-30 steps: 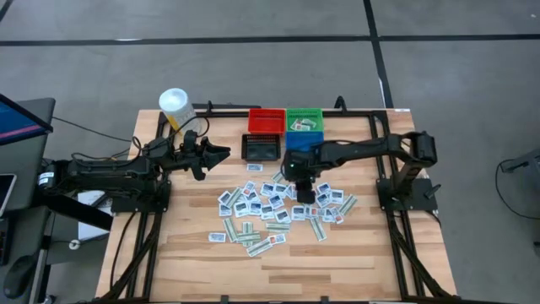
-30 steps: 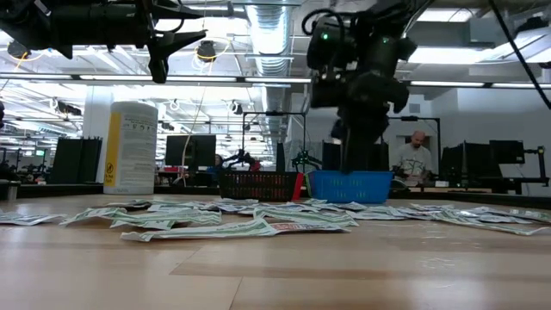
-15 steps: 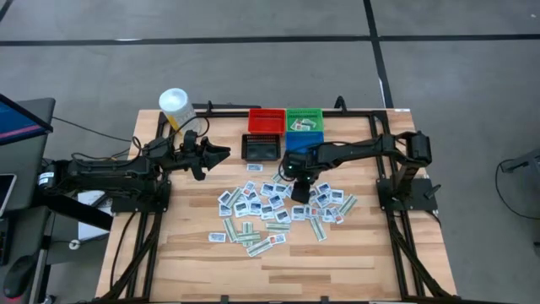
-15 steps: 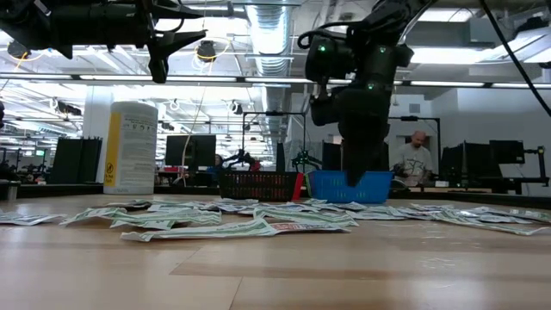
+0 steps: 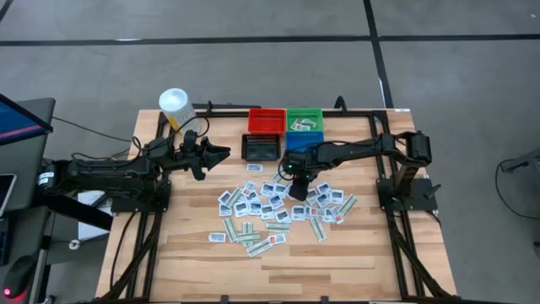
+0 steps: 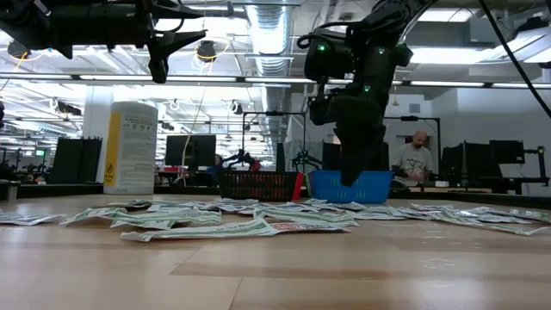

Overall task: Pick & Place First Aid Supplies
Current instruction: Put the ointment pack into the green basket

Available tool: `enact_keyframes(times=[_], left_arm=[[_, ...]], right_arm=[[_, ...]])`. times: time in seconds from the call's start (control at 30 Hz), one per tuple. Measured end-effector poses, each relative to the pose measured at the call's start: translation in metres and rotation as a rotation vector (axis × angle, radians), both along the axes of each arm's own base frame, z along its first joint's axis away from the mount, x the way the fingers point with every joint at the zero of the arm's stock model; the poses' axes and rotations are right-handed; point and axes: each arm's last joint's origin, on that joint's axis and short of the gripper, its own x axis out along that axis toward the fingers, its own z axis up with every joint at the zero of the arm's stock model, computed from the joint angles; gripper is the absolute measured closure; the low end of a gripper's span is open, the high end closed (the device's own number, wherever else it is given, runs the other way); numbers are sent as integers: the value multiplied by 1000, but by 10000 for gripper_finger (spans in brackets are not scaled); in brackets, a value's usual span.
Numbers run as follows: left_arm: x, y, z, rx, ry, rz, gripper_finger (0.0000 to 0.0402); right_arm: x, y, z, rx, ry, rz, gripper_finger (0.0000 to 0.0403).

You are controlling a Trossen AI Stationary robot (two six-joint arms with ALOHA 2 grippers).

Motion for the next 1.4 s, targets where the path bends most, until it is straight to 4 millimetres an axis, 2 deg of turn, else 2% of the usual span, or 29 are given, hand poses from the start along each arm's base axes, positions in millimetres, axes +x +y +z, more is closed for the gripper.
enact_keyframes(times=[0.77, 1.4], left_arm=[[0, 0, 0, 0, 0, -1, 262], [0, 0, 0, 0, 0, -1, 262]], right_arm=[[1, 7, -1, 35, -1, -33, 300], [2, 14, -1, 54, 2, -191, 300]])
